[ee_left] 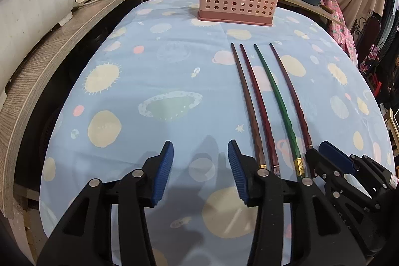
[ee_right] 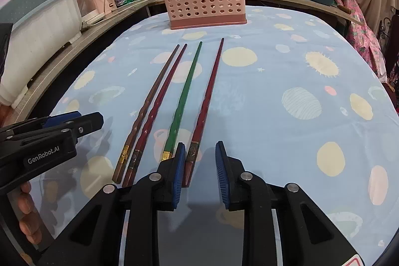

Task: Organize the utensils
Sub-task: 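Grasp a dark red chopstick with the right gripper while the left grasps a brown chopstick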

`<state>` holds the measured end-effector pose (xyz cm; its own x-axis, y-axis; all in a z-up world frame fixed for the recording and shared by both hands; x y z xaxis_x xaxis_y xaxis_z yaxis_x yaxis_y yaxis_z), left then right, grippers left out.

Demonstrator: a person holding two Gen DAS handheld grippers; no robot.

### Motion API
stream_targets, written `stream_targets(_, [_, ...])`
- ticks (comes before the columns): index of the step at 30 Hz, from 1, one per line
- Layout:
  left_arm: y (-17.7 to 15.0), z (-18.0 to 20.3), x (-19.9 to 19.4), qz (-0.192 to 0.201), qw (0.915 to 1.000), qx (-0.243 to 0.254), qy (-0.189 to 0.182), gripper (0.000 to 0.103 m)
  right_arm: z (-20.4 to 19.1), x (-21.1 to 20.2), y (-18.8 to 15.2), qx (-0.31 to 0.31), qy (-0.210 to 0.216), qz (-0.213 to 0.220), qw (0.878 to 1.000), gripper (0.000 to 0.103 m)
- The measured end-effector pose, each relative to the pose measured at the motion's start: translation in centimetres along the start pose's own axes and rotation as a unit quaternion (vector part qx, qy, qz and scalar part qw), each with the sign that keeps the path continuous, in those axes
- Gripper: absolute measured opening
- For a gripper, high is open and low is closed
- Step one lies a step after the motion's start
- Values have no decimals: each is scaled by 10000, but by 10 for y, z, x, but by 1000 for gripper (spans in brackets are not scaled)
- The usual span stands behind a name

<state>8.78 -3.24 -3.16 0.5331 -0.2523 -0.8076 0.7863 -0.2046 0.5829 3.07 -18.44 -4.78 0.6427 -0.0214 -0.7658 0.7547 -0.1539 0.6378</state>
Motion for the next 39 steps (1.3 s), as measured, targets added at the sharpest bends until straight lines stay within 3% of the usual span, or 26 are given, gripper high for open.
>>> stream_targets(7, [-4,5,0,-17,10000,76,-55,50,7,-2,-4,30,-113,0,9999,8])
stream_targets(22, [-15,30,3,-167,9991,328,-221,50,27,-12,-14,282,-72,56,9996,7])
stream_targets(39, [-21,36,12,-210,9989,413,-48,48,32,-14,-16,369,-2,88,9993,7])
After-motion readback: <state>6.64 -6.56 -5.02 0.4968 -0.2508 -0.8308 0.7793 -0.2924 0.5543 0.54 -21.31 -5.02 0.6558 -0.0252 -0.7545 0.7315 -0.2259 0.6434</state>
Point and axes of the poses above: each gripper's, at about its wrist camera, not at the fingertips, and x roughly the way its jaws point, z to its right, y to its top, the point moved 1 cm from there along x, roughly the way its jaws point, and after that the axes turned 3 degrees about -y, right-handed, at the moved point
